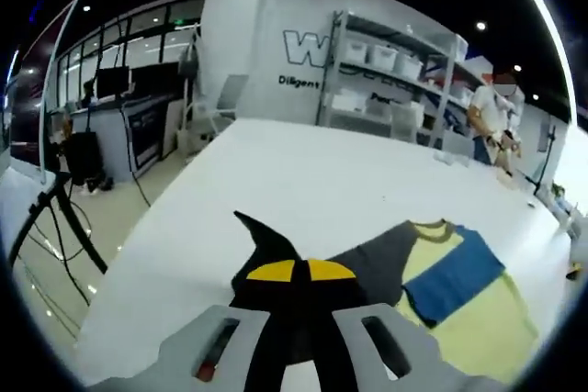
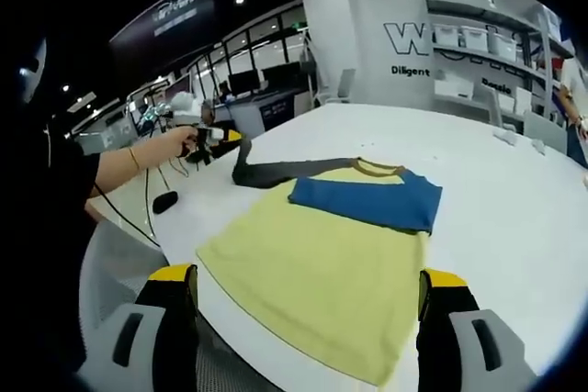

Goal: Fold the garment on the visible template until the final outline fits inside the template.

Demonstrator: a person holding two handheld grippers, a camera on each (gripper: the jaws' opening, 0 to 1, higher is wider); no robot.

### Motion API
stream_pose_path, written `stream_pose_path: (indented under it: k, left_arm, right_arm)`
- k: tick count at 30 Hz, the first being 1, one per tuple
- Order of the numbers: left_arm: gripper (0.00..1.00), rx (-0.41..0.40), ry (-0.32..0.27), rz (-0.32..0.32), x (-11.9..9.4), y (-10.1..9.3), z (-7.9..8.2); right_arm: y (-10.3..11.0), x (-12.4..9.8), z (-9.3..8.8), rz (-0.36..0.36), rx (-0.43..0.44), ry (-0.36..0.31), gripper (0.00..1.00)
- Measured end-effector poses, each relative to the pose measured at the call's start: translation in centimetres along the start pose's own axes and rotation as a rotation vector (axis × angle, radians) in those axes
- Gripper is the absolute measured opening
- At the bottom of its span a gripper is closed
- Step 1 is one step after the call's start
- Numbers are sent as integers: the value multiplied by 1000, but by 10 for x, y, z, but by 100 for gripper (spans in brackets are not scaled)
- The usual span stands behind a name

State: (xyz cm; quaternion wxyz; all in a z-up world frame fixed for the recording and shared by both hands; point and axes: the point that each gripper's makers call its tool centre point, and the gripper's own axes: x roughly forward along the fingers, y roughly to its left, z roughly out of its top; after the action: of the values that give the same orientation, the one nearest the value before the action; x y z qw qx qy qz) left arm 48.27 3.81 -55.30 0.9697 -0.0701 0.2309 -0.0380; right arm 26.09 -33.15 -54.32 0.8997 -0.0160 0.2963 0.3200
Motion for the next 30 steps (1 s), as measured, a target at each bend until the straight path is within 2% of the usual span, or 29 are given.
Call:
stream_pose_path:
  k: [15,21,22,30]
  left_arm:
    - [0,52,-22,-169,18,-88,24]
    - [0,73,-28,-246,24,-131,33]
    - [0,77,-24,-274,24,-142,33]
    - [0,123,-17,-365,25,-196,33]
  right_arm:
    - [3,1,-2,-3,7,-2,99]
    - [4,2,-4,-2,15,-2,99]
    - [4,2,-3,-2,21,-9,99]
    - [3,1,-6,-5,24,-1,99]
